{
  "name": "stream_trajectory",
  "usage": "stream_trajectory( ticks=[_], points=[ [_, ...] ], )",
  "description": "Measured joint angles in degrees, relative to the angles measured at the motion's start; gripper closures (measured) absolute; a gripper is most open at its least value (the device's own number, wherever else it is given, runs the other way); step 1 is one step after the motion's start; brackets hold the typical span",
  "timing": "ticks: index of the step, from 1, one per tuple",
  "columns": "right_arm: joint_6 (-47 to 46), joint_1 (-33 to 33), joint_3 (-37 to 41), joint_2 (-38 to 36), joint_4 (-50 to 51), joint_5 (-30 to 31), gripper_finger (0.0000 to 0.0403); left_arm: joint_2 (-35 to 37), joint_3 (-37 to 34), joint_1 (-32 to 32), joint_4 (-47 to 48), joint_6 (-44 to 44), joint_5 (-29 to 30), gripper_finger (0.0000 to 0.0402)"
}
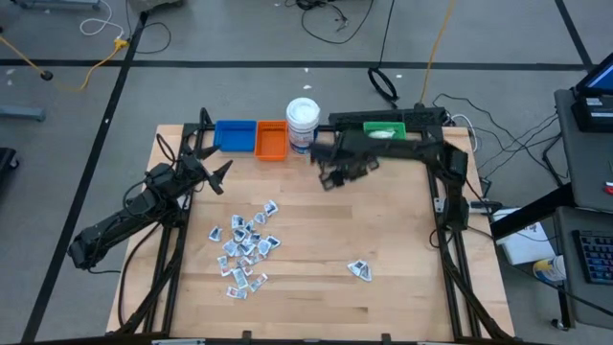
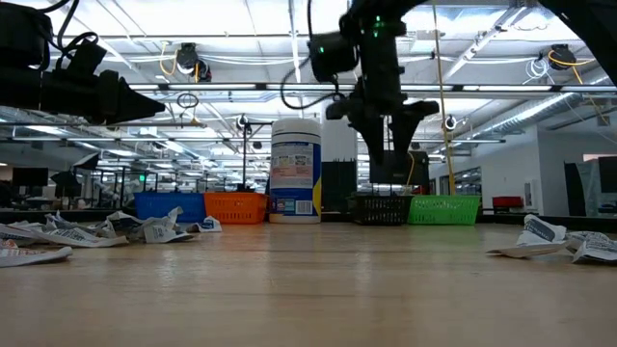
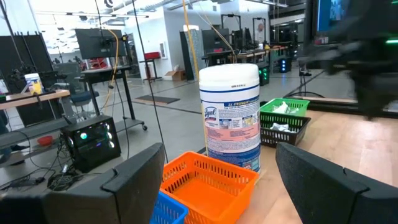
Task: Pick & Place First Aid Supplies
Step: Put the towelette pack into the black bin
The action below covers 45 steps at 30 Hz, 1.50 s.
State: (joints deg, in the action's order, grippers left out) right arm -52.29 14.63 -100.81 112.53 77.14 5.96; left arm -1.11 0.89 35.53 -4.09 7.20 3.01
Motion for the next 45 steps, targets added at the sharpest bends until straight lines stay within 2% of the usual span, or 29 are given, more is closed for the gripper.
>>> stream_trajectory(
  ticks=[11, 17, 22, 29, 39, 45],
  points=[
    [-15.97, -21.57, 5.30, -1.33, -1.91, -0.23, 0.0223, 0.01, -0.01, 0.01, 0.00, 0.00, 0.01, 0.0091],
    [-23.53, -29.86, 7.79, -1.69, -3.64, -3.12, 0.0220, 0.00, 0.00, 0.00, 0.01, 0.00, 0.00, 0.0091],
    [-28.97, -35.10, 8.52, -1.68, -4.82, -3.28, 0.0222, 0.00, -0.01, 0.01, -0.01, 0.00, 0.00, 0.0092],
    [-31.03, -39.13, 10.71, -1.70, -9.51, -1.60, 0.0225, -0.01, 0.00, 0.02, 0.00, 0.00, 0.00, 0.0091],
    [-33.01, -39.89, 21.16, -1.70, -20.23, -2.02, 0.0231, -0.01, 0.00, 0.02, 0.01, 0.00, 0.00, 0.0091],
    [-30.86, -39.32, 24.63, -1.70, -26.15, -3.21, 0.0237, 0.00, 0.00, 0.02, 0.00, 0.00, 0.00, 0.0092]
  ],
)
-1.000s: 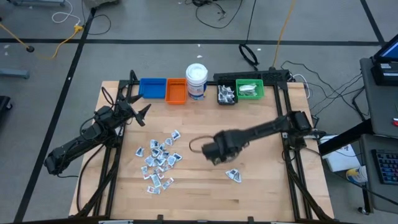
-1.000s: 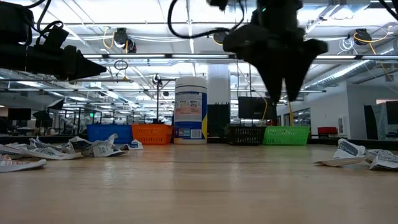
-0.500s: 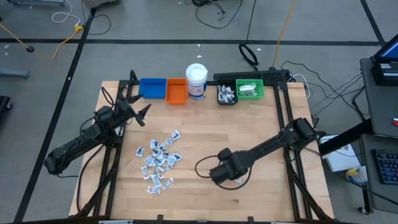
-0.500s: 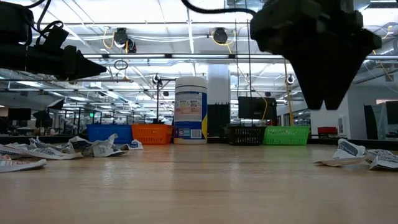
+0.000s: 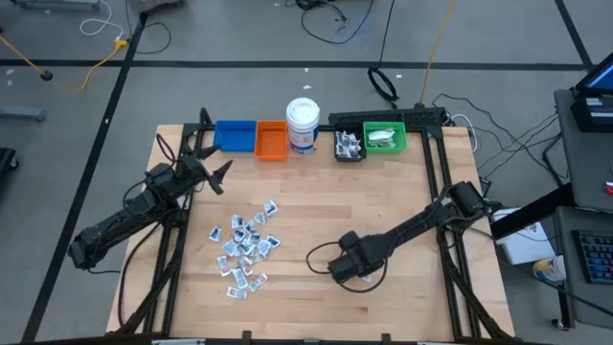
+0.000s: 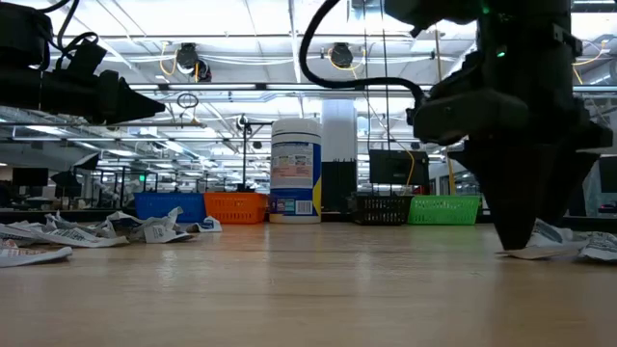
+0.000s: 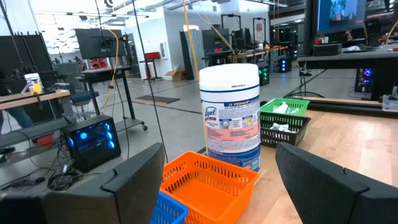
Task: Pick & Place First Aid Supplies
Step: Put the towelette pack into the black bin
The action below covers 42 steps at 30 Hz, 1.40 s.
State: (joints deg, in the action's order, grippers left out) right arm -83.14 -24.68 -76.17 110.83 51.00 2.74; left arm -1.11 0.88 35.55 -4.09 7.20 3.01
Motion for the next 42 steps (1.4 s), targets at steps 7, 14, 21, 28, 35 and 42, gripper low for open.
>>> stream_trajectory(
  ticks=[7, 14, 21, 28, 35, 42],
  points=[
    [2.41, 1.36, 0.01, -0.02, -0.19, -1.32, 0.0345, 0.00, -0.01, -0.01, 0.01, 0.00, 0.00, 0.0091],
    [9.41, 4.72, 0.06, -4.78, 1.31, -0.98, 0.0395, 0.00, -0.01, -0.01, 0.01, 0.00, 0.02, 0.0091],
    [17.82, 10.12, 0.03, -11.44, 3.35, -1.40, 0.0402, 0.01, 0.00, 0.00, 0.01, 0.00, 0.00, 0.0091],
    [26.30, 17.65, 0.01, -15.27, 7.83, -3.13, 0.0402, 0.01, -0.02, -0.02, 0.00, 0.00, 0.00, 0.0091],
    [39.27, 30.00, 0.01, -15.96, 9.67, -5.95, 0.0402, -0.01, -0.02, 0.00, -0.01, 0.00, 0.02, 0.0092],
    [50.98, 43.38, -0.25, -15.80, 9.20, -6.17, 0.0402, 0.00, 0.00, 0.00, 0.01, 0.00, 0.00, 0.0092]
  ],
)
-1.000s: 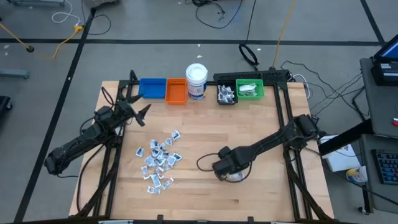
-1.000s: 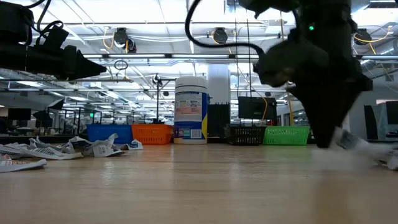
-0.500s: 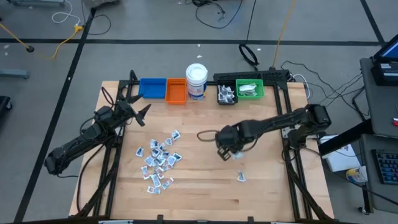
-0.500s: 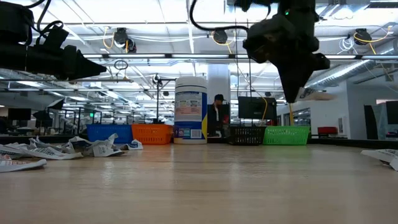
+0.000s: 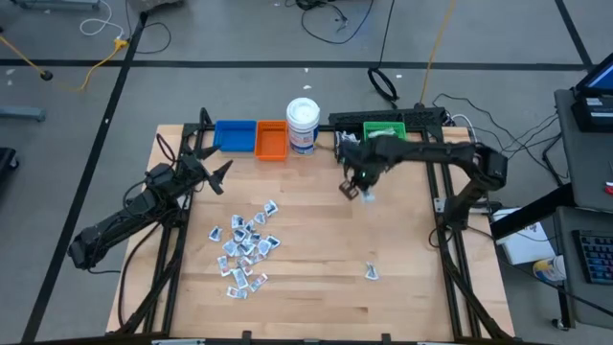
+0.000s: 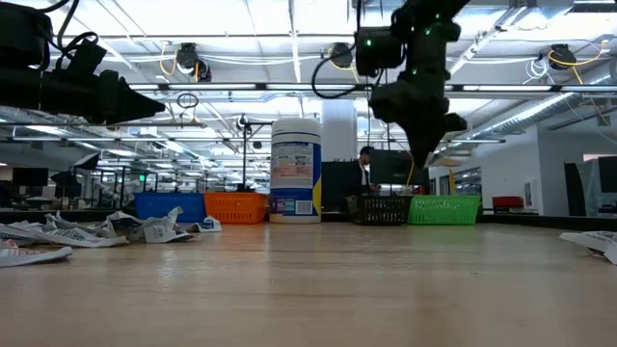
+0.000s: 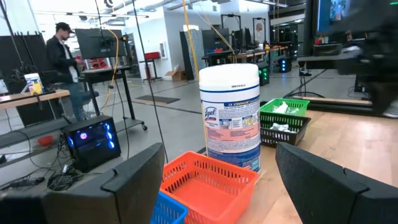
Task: Pick & Place First Aid Supplies
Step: Put the towelette pack into the black bin
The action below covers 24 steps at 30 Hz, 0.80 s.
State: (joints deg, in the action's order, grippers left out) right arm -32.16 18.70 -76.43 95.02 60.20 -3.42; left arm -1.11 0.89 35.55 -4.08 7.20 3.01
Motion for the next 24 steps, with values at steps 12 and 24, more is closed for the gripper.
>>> stream_trajectory(
  ticks=[12, 24],
  points=[
    [14.76, 15.98, -15.26, 12.19, 1.87, -1.41, 0.0403, 0.00, -0.01, -0.02, -0.01, 0.00, 0.00, 0.0092],
    [21.90, 23.09, -35.92, 27.03, 5.71, -4.21, 0.0403, 0.01, 0.00, 0.00, -0.02, 0.00, 0.00, 0.0091]
  ],
)
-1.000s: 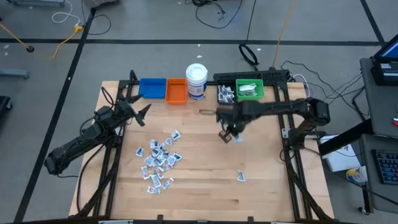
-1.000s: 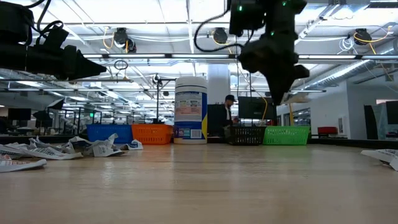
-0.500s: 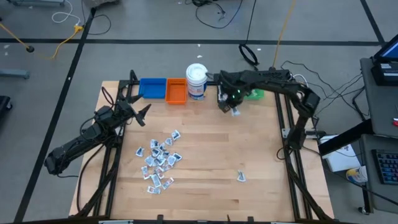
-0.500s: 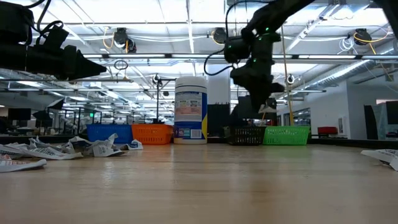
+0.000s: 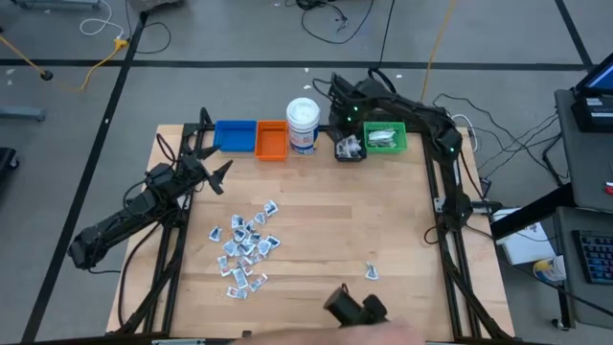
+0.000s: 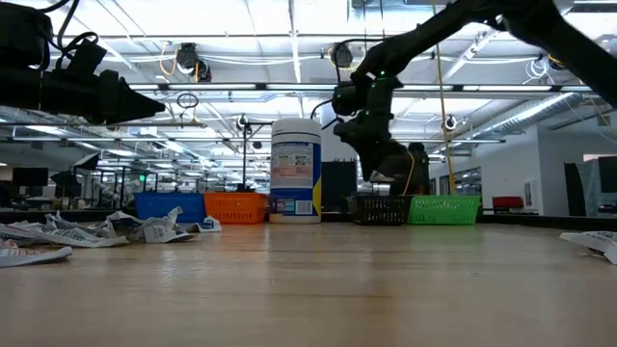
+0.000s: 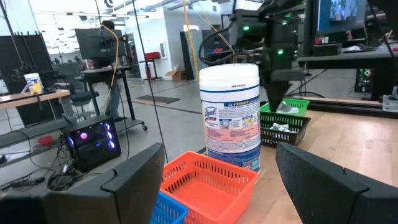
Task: Pick & Place First Aid Supplies
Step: Put the towelette pack into the black bin
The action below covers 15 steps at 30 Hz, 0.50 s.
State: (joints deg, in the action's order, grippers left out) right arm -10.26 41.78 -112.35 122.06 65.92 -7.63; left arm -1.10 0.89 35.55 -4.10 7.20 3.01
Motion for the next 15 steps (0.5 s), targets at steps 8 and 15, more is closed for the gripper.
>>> stream_trajectory(
  ticks=[8, 15],
  points=[
    [0.59, 1.84, -4.40, 3.81, 0.40, 0.01, 0.0391, -0.02, 0.00, -0.02, 0.00, 0.00, 0.00, 0.0092],
    [1.19, 1.86, -4.40, 3.81, 0.53, 0.01, 0.0288, -0.02, 0.00, 0.00, 0.02, 0.00, 0.00, 0.0092]
  ],
)
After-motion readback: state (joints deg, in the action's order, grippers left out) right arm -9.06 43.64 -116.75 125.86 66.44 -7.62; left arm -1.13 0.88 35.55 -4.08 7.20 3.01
